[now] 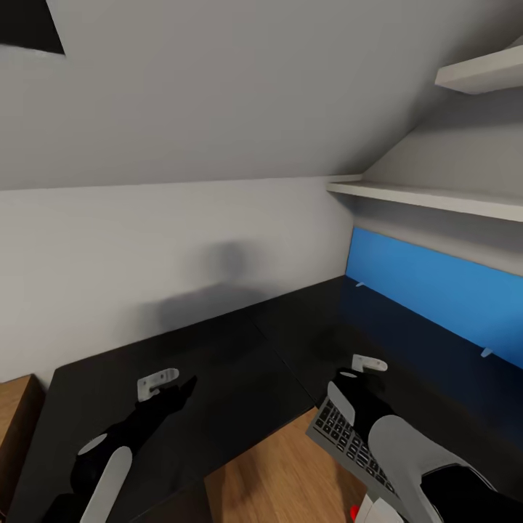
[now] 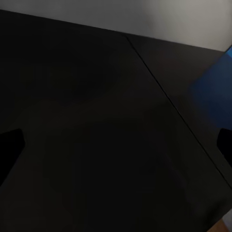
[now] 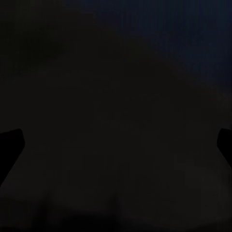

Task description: In the bedroom, organize the workspace by keeping the computer under the desk, ensuring the monitor is on the desk, placing the keyboard on the desk next to the monitor, placing the mouse on the desk next to the keyboard, moving the folder from the swivel chair onto the desk next to the mouse, stacking the notebook on top of the folder with the pen on top of the notebook, and positioning the swivel chair next to the desk.

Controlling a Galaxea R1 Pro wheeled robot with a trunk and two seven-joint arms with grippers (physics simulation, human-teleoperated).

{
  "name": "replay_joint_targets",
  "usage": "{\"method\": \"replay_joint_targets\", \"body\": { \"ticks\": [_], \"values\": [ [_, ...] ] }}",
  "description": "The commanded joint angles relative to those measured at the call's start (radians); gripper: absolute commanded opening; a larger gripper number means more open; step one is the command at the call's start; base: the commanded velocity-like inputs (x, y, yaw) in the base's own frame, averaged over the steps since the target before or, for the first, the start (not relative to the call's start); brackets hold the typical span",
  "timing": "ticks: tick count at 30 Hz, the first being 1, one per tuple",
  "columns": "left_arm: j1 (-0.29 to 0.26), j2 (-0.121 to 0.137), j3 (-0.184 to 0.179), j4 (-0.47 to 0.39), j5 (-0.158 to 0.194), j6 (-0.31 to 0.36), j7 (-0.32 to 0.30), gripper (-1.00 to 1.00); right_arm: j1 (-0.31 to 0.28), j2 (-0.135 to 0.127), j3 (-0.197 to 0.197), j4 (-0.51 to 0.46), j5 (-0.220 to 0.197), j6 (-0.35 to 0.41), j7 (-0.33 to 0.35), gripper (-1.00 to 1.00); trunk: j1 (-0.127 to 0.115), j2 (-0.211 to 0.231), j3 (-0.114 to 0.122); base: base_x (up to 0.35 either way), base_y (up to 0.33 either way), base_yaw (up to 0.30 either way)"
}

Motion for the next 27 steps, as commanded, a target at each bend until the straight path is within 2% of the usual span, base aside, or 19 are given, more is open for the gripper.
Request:
{"method": "replay_joint_targets", "body": {
  "ticks": [1,3,10,14,27],
  "values": [
    [-0.001,0.001,-0.002,-0.002,0.011,0.003,0.01,1.0,-0.001,0.0,0.009,-0.001,-0.002,0.011,-0.008,1.0,0.004,-0.008,-0.004,0.0,0.0,0.0],
    [-0.001,0.001,-0.002,-0.002,0.011,0.003,0.01,1.0,-0.001,0.008,0.009,-0.002,0.002,0.017,-0.011,1.0,0.012,-0.022,-0.011,0.0,0.0,0.0],
    [-0.001,0.001,-0.002,-0.002,0.011,0.003,0.01,1.0,-0.001,0.01,0.009,-0.002,0.003,0.043,-0.011,1.0,0.039,-0.071,-0.033,0.0,0.0,0.0],
    [-0.001,0.001,-0.002,-0.003,0.011,0.003,0.01,1.0,-0.001,0.01,0.009,-0.002,0.004,0.087,-0.011,1.0,0.054,-0.099,-0.045,0.0,0.0,0.0],
    [-0.001,0.001,-0.002,-0.003,0.01,0.003,0.01,1.0,-0.001,0.01,0.009,-0.001,0.011,0.117,-0.026,1.0,0.104,-0.19,-0.086,0.0,0.0,0.0]
  ]
}}
